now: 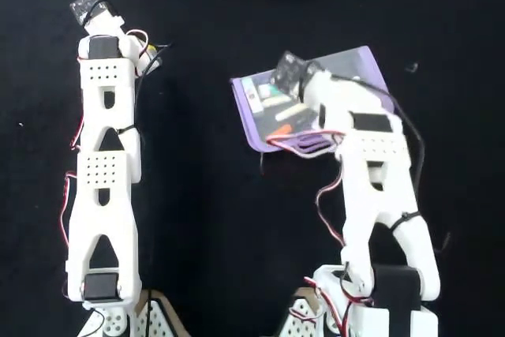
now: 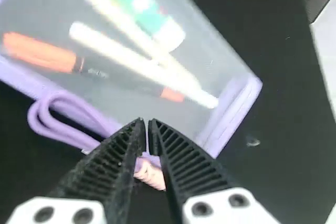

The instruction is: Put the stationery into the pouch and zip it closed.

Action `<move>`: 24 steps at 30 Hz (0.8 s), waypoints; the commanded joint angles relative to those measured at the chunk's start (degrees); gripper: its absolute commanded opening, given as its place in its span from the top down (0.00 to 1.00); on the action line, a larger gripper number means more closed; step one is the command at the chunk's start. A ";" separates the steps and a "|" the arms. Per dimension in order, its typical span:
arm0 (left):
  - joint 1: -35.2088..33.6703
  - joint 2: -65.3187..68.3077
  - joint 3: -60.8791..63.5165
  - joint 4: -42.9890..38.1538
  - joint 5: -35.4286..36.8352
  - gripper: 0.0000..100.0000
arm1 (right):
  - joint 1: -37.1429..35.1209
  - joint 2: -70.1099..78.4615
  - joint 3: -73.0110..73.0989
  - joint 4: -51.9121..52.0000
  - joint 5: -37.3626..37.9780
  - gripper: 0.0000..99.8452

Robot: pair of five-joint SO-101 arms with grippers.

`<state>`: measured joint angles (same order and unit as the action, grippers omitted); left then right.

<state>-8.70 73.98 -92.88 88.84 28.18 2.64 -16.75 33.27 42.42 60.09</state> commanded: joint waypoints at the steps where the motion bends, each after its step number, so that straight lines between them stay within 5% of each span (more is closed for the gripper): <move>1: -0.48 -1.32 -2.59 -0.53 -0.18 0.77 | -2.37 -2.15 -7.25 8.00 -0.62 0.99; 6: -0.57 -1.32 -2.59 -0.44 -0.18 0.77 | -3.34 -0.22 -0.75 6.77 1.41 0.96; 12: -0.57 -1.05 -2.59 -0.62 -0.18 0.77 | -3.34 3.56 2.33 4.75 2.73 0.73; 24: -0.48 -0.88 -2.59 -0.70 -0.18 0.77 | -3.43 13.85 2.24 4.31 7.38 0.72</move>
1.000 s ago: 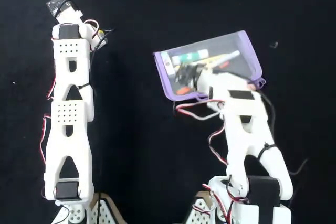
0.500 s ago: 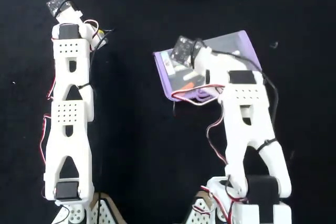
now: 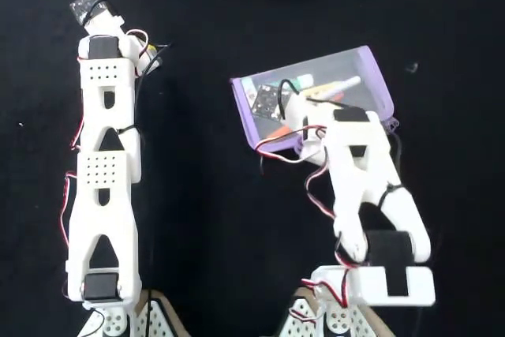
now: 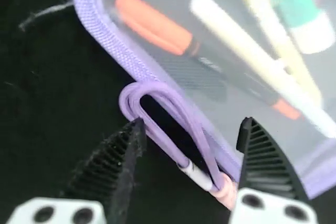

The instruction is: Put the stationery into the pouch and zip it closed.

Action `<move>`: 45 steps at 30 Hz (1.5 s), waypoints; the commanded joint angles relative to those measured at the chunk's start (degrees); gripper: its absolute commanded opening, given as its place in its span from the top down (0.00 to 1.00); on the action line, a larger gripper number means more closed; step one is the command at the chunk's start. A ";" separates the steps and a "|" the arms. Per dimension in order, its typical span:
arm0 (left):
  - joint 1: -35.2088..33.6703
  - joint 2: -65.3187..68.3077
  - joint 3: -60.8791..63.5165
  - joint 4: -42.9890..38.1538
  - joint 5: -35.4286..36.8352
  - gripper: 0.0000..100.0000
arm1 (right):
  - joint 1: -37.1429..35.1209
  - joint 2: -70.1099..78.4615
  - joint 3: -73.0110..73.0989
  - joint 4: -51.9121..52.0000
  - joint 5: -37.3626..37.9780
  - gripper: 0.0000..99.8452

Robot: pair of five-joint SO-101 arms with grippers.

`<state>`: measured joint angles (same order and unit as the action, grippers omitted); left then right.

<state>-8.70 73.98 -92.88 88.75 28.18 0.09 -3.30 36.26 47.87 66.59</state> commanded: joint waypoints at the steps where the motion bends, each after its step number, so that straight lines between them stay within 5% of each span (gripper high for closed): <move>1: -0.48 -0.88 -2.59 -0.62 -0.18 0.77 | -0.88 0.92 -0.75 -1.14 0.97 0.72; 10: -0.40 -0.88 -2.59 -0.62 -0.18 0.77 | -1.49 5.67 -0.92 -1.14 5.36 0.72; 17: -0.48 -0.88 -2.59 -0.62 -0.18 0.77 | -1.23 7.25 -4.70 -0.70 5.01 0.99; 23: -0.31 -0.88 -2.59 -0.62 -0.18 0.77 | -1.41 4.18 -9.54 3.87 4.84 0.99; 36: -0.22 -0.97 -2.59 -0.53 -0.18 0.77 | -4.57 -8.75 -29.85 20.66 -6.59 0.99; 45: -0.57 -1.32 -2.59 -0.26 -0.44 0.77 | -10.02 -14.99 -42.59 22.33 -17.93 0.99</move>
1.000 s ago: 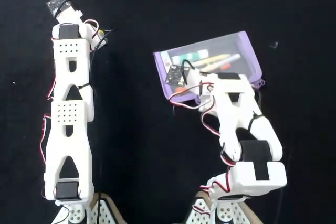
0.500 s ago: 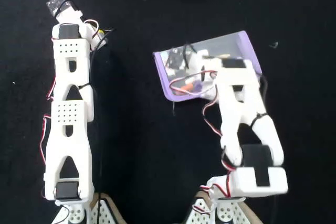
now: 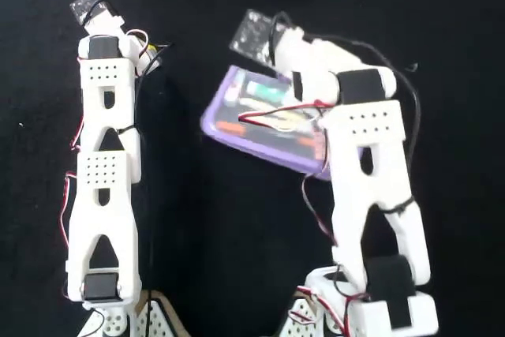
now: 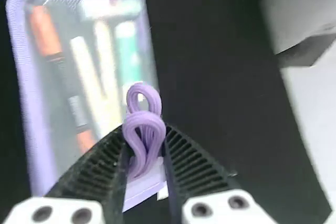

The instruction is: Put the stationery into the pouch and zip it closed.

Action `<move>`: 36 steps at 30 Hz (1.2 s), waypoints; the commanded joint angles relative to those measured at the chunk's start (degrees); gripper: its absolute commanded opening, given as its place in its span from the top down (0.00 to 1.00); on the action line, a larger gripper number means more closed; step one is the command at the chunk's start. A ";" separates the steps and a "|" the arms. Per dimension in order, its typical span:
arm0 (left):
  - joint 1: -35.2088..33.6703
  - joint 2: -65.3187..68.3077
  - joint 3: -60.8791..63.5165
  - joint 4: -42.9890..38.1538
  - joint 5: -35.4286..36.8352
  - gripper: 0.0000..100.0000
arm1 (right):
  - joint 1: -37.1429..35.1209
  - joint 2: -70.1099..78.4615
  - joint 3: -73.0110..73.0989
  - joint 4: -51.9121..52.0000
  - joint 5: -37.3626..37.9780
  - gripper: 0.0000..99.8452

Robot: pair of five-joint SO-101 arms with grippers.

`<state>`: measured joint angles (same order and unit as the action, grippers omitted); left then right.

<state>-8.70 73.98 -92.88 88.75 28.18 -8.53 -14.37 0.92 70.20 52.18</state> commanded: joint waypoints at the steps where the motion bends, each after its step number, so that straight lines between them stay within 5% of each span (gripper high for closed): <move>1: -0.57 -1.41 -2.59 -0.26 -0.44 0.77 | -1.49 -3.82 -9.19 0.00 -4.66 0.99; 12: -0.57 -8.26 -2.68 3.25 -11.96 0.76 | -0.79 2.95 -26.68 0.53 -10.11 0.99; 23: 3.21 -17.23 -2.68 5.98 -34.02 0.76 | 0.00 -0.22 -30.20 9.14 -11.16 0.99; 36: 3.74 -23.74 -2.42 12.13 -34.20 0.76 | -0.26 -3.21 -30.73 0.00 -13.45 0.99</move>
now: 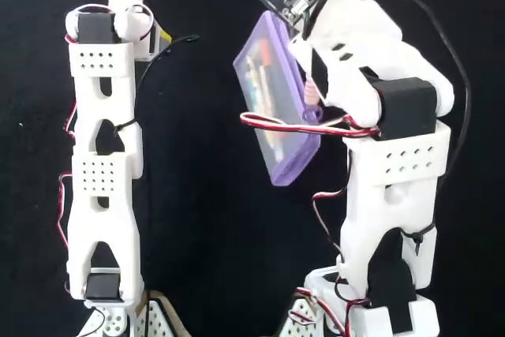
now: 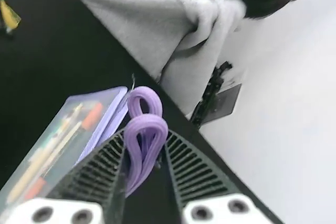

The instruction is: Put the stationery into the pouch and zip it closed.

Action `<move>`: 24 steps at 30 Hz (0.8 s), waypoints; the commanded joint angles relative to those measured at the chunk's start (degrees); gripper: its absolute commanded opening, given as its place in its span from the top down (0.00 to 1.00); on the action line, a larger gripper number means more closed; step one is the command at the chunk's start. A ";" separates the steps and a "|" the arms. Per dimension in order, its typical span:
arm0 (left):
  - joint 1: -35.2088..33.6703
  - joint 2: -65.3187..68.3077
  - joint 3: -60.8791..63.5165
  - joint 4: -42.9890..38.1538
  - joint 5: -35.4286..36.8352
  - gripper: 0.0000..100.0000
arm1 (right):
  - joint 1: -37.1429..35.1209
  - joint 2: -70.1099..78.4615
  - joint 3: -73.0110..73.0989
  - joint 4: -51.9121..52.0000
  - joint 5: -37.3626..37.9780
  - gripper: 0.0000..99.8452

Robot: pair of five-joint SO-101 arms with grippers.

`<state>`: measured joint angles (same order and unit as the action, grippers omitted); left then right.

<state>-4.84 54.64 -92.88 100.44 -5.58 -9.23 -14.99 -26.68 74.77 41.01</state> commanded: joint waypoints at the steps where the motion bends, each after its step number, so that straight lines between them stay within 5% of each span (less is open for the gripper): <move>1: -0.31 -4.40 -2.42 0.44 -0.44 0.76 | 0.44 -2.68 -3.12 -6.24 -3.87 0.99; 10: -1.89 -1.05 -2.42 0.35 -0.35 0.77 | 0.18 -2.51 -14.81 -10.29 -13.54 0.99; 24: -3.74 3.08 -2.42 0.35 3.52 0.77 | -5.27 -2.42 -23.16 -18.55 -14.07 0.99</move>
<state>-7.03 59.74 -92.88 100.62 -3.12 -13.71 -14.99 -46.64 60.09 27.65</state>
